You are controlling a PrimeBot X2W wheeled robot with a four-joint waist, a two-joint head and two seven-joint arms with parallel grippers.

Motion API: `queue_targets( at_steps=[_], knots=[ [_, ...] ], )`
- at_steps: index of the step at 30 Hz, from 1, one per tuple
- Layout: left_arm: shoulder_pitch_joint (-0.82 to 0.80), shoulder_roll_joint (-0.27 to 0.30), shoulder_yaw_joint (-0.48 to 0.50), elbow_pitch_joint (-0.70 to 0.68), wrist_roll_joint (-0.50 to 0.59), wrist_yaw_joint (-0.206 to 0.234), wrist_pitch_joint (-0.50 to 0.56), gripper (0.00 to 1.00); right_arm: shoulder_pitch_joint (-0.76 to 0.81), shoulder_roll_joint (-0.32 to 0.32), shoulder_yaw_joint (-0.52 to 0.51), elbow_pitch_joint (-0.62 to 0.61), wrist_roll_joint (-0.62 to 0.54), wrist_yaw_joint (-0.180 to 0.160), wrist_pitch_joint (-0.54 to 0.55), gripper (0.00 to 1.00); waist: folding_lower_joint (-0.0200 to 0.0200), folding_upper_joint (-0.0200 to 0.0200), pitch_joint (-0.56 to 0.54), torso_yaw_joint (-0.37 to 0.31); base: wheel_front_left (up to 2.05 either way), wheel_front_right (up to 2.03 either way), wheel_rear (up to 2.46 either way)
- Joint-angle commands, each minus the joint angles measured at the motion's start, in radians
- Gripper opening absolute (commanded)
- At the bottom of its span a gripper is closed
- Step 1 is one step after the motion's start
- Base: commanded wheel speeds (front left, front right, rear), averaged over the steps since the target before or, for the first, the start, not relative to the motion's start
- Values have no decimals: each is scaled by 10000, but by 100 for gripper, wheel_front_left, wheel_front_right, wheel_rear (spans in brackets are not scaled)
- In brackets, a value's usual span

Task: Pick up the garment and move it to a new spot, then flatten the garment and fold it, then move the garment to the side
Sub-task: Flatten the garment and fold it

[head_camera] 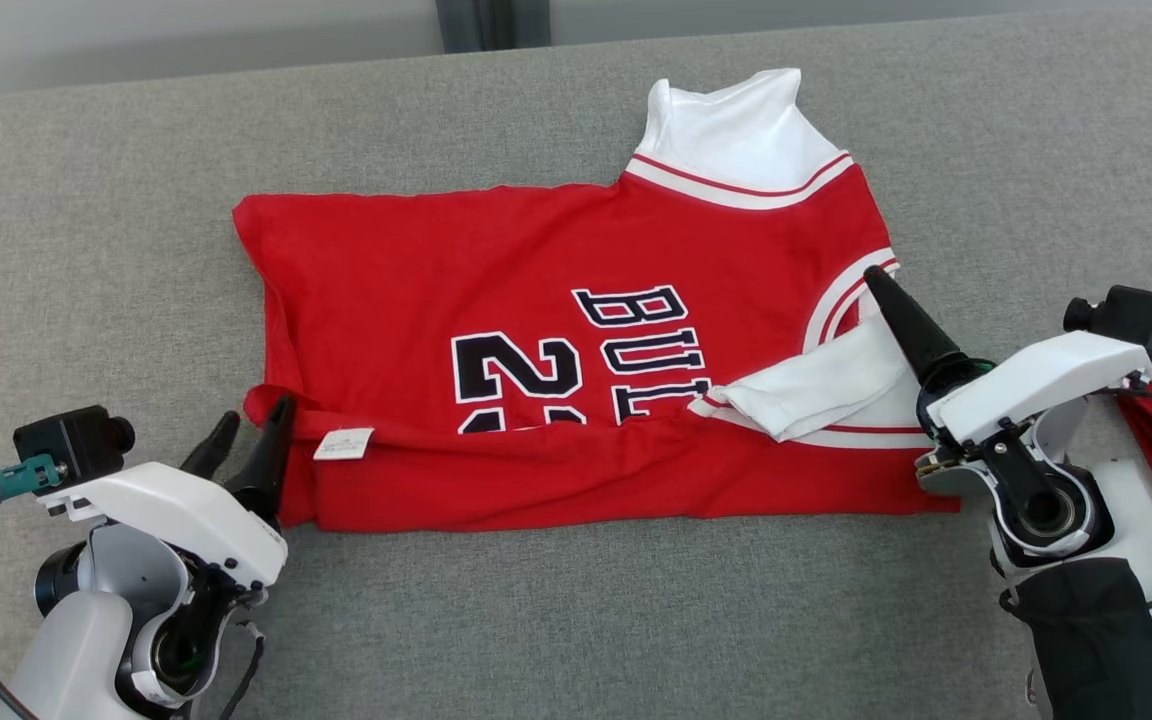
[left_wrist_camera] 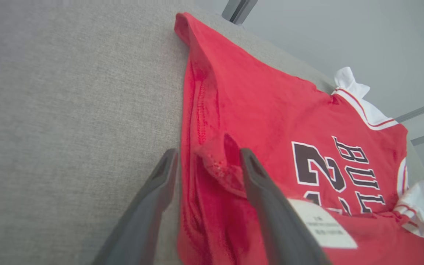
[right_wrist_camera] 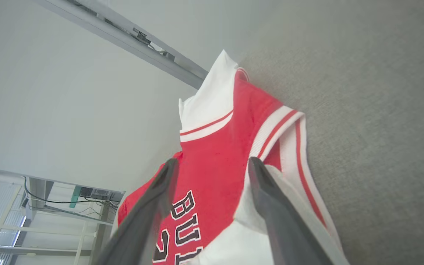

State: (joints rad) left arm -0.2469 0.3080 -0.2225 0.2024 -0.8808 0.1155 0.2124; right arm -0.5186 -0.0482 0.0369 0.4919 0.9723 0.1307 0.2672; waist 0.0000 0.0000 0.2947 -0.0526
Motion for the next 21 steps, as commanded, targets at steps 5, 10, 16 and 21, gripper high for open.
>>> queue_targets(
  at_steps=[5, 10, 16, 21],
  knots=[
    [-232, -108, 183, 161, 279, 184, -784, 100, -163, -57, 165, -245, 746, -1, -954, 100, 0, 0, 5, -8, 0, 0, 0],
    [-89, -157, 282, -76, 860, 431, -1877, 100, 208, -318, 129, -815, -331, -1, -2740, 100, 0, 0, -121, 63, 0, 0, 0],
    [315, -144, 368, -854, 1602, 771, -3152, 100, 1026, -563, 147, -1883, -1916, -1, -4512, 100, 0, 0, -516, 139, 0, 0, 0],
    [612, 110, 244, -1694, 2471, 1195, -3841, 100, 1783, -655, 185, -2970, -3643, -1, -4958, 100, 0, 0, -805, 130, 0, 0, 0]
  ],
)
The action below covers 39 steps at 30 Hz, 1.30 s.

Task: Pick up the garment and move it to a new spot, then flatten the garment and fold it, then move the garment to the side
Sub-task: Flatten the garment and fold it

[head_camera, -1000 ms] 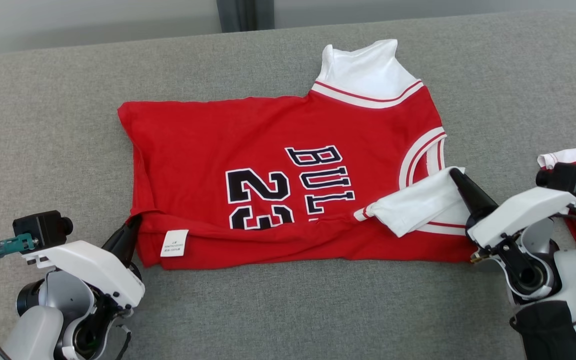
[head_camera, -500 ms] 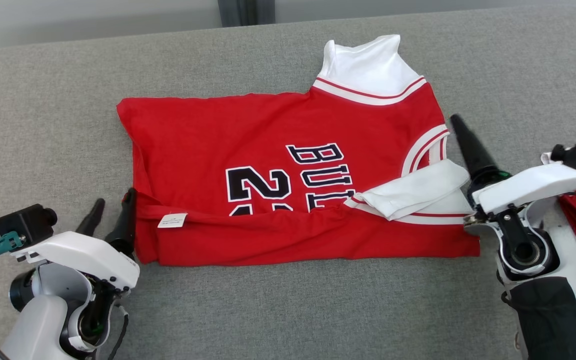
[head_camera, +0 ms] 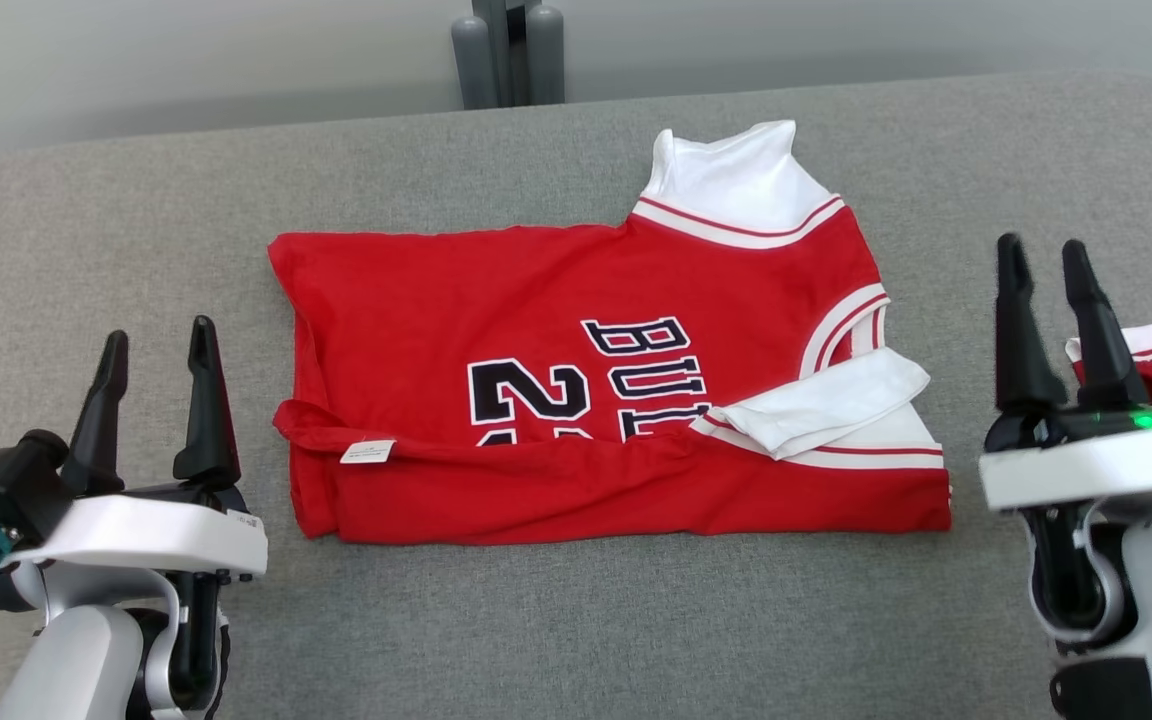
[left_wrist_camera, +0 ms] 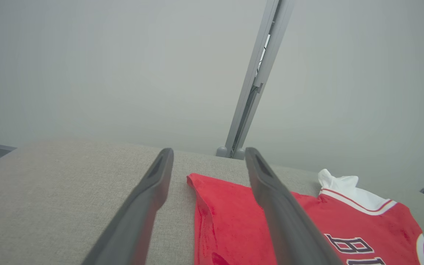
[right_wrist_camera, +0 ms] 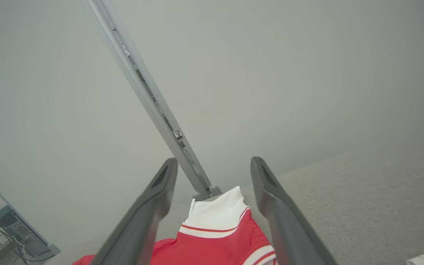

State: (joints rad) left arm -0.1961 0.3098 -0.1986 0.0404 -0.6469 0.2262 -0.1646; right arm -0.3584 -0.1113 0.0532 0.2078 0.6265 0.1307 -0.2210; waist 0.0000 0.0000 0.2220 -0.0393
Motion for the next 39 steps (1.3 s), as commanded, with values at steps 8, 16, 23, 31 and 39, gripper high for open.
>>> queue_targets(
  at_steps=[8, 16, 23, 31, 39],
  knots=[
    [716, 473, -461, -890, 1420, 870, -224, 100, 1735, 167, -9, -1528, -2773, -2, 364, 100, 0, 0, -430, -54, 0, 0, 0],
    [1801, 496, -859, -831, 1672, 1170, -137, 100, 3206, 504, -431, -1861, -3782, -1, 1119, 100, 0, 0, -1008, -152, 0, 0, 0],
    [2371, 599, -1106, -933, 1786, 1292, 49, 100, 4019, 572, -531, -2145, -4236, -1, 1595, 100, 0, 0, -1337, -95, 0, 0, 0],
    [2448, 674, -1166, -1080, 1804, 1408, 225, 100, 4273, 587, -496, -2409, -4236, -1, 1873, 100, 0, 0, -1412, -108, 0, 0, 0],
    [1902, 719, -1376, -1088, 1815, 1241, 536, 100, 3951, 588, -538, -2285, -4134, -1, 1962, 100, 0, 0, -1174, -97, 0, 0, 0]
  ],
)
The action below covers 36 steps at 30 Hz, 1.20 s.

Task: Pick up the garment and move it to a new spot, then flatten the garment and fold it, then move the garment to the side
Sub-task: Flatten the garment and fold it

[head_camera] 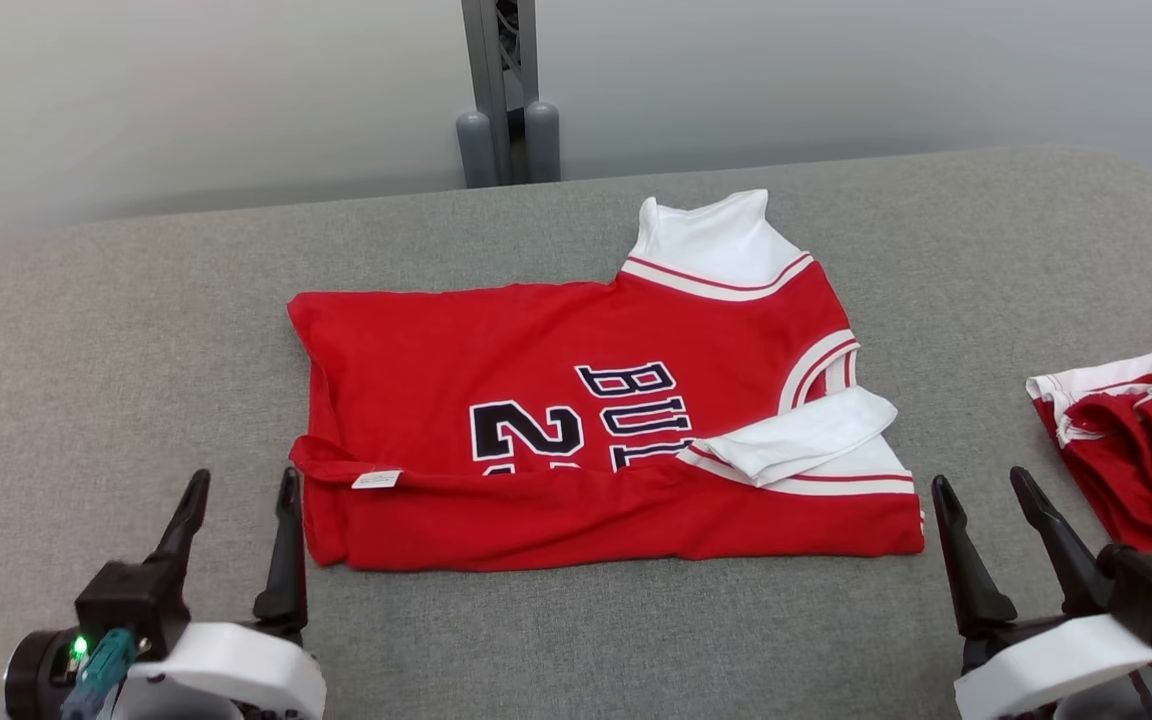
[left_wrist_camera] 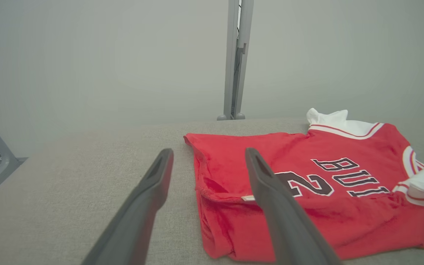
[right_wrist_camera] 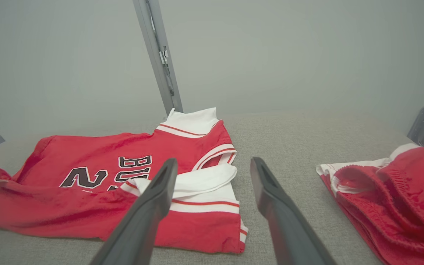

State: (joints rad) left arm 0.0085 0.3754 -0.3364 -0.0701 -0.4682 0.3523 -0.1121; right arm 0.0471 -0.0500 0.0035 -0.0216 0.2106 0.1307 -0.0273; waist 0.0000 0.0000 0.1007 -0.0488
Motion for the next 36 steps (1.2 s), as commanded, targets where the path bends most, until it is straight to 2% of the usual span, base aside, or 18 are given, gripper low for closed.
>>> queue_targets(
  at_steps=[1, 10, 19, 25, 33, 34, 35, 36],
  knots=[
    [-375, 25, -136, 189, -72, -171, 240, 100, -219, -27, -77, 249, -42, -1, 80, 100, 0, 0, 134, -15, 0, 0, 0],
    [-1190, -251, -572, 1823, -644, -985, 938, 100, -1098, -29, 216, 2085, -209, -2, 20, 100, 0, 0, 815, -224, 0, 0, 0],
    [-1775, -457, -418, 3222, -1128, -1299, 1019, 100, -2237, -33, 542, 4046, -57, -1, -427, 100, 0, 0, 1422, -308, 0, 0, 0],
    [-1896, -576, -301, 3691, -1480, -1509, 1068, 100, -2739, -31, 757, 4885, 161, -1, -701, 100, 0, 0, 1552, -280, 0, 0, 0],
    [-1942, -867, -276, 4200, -2230, -1830, 1746, 100, -3214, -26, 1180, 6036, 645, -1, -797, 100, 0, 0, 1574, -206, 0, 0, 0],
    [-1933, -892, -303, 4244, -2307, -1863, 1870, 87, -3256, -20, 1241, 6154, 732, -1, -778, 86, 0, 0, 1569, -204, 0, 0, 0],
    [-1929, -895, -317, 4276, -2369, -1894, 1950, 47, -3307, -15, 1280, 6254, 763, -1, -811, 48, 0, 0, 1563, -210, 0, 0, 0],
    [-1915, -929, -317, 4296, -2480, -1969, 2026, 30, -3349, -14, 1306, 6350, 827, -1, -837, 3, 0, 0, 1556, -216, 0, 0, 0]
  ],
)
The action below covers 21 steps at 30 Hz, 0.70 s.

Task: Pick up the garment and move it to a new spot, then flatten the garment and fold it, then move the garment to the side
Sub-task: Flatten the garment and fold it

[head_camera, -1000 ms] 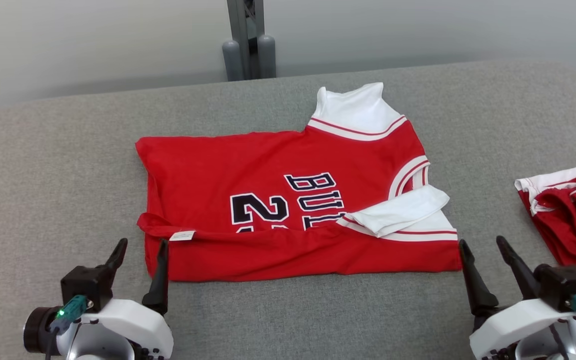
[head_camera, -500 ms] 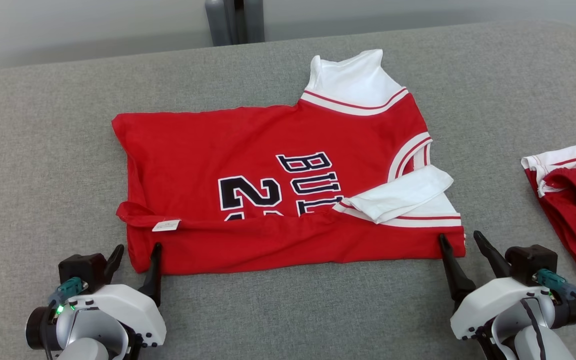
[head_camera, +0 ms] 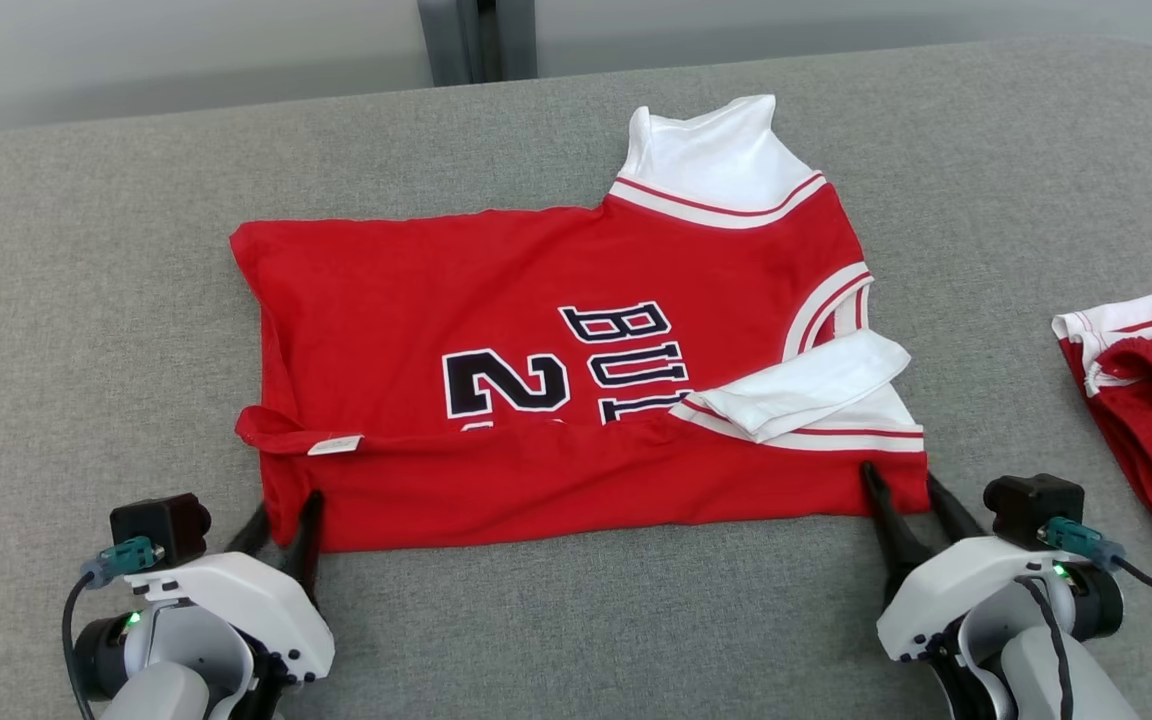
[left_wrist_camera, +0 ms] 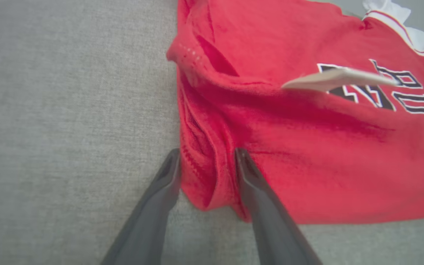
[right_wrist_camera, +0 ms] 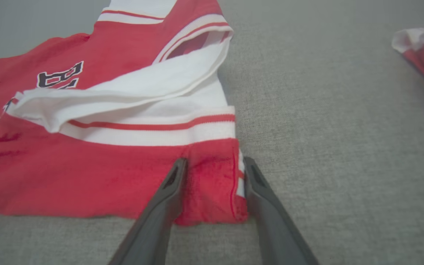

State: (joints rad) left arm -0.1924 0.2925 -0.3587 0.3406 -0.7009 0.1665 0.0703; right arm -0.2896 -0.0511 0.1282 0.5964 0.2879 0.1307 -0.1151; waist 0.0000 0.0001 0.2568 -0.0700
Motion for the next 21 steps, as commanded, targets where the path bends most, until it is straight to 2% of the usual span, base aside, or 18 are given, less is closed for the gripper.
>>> queue_targets(
  at_steps=[1, 8, 11, 18, 21],
  knots=[
    [110, -132, -84, 185, -236, -154, 257, 0, -18, -4, 90, 268, 131, -1, 37, 0, 0, -1, -17, -7, 0, 0, 0],
    [342, -33, 52, -200, -593, -343, 383, 0, -168, -46, 200, 374, 492, -13, -101, 0, 0, -1, -146, -18, 0, 0, 0],
    [599, 205, 139, -628, -681, -351, 426, 0, 20, -161, 167, 46, 652, -12, 15, 0, 0, -1, -247, 16, 0, 0, 0],
    [1681, 720, 194, -1995, -797, -164, 734, 0, 1373, -499, -302, -1602, 785, -12, 822, 0, 0, -1, -498, 241, 0, 0, 0],
    [2162, 812, 190, -2508, -870, -4, 891, 0, 2217, -431, -744, -2547, 671, -13, 1317, 0, 0, -1, -573, 310, 0, 0, 0]
  ],
)
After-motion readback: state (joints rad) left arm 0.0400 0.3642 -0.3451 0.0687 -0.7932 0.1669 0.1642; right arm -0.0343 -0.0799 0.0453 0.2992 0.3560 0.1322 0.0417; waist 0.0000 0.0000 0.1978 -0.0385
